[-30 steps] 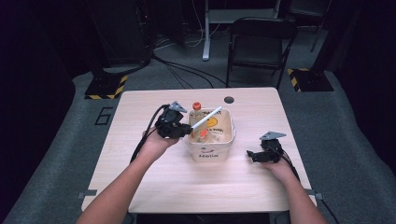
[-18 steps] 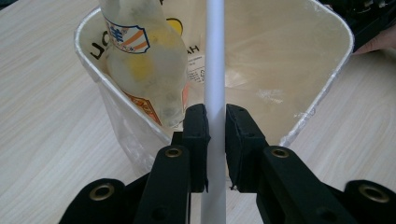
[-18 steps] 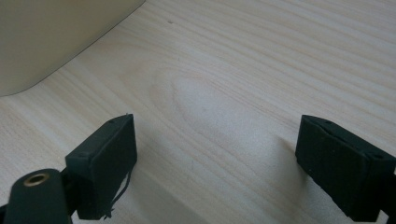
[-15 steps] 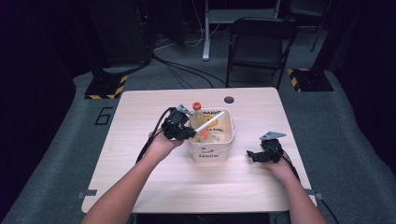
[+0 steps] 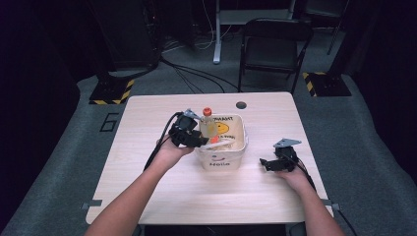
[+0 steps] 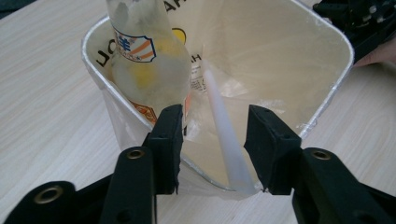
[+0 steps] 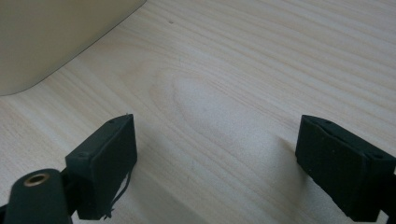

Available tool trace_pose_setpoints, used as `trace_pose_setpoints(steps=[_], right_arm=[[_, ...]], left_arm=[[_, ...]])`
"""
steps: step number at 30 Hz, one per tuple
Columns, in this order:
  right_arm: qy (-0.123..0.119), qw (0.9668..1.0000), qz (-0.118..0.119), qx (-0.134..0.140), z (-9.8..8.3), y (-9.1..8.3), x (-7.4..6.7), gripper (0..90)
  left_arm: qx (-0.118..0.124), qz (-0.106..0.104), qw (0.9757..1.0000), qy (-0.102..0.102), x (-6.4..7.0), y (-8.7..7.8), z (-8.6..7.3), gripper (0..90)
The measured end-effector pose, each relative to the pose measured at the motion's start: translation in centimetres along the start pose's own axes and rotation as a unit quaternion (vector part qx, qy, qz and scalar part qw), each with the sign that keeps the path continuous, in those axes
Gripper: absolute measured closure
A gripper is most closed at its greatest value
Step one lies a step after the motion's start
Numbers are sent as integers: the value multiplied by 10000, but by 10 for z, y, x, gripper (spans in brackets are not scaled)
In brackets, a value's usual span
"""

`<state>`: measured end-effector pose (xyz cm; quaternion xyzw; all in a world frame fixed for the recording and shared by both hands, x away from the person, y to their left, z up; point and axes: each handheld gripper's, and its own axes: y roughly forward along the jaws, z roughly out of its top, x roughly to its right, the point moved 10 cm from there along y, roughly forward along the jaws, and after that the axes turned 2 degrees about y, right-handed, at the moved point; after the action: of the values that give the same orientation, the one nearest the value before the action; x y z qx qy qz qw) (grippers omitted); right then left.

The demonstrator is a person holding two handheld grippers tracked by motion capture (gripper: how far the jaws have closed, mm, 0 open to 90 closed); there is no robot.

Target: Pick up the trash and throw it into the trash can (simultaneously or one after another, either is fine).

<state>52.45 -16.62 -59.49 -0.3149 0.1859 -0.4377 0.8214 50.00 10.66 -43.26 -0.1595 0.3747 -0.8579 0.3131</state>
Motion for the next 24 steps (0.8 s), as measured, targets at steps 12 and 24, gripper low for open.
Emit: trace_pose_setpoints(steps=[12, 24], right_arm=[[-2, 10000, -6, 1, 0, 0, 0, 119], [-1, 10000, -6, 1, 0, 0, 0, 119]], left_arm=[[252, 252, 9993, 84, -22, -24, -17, 469], [243, 612, 9977, -157, -59, -35, -66, 463]])
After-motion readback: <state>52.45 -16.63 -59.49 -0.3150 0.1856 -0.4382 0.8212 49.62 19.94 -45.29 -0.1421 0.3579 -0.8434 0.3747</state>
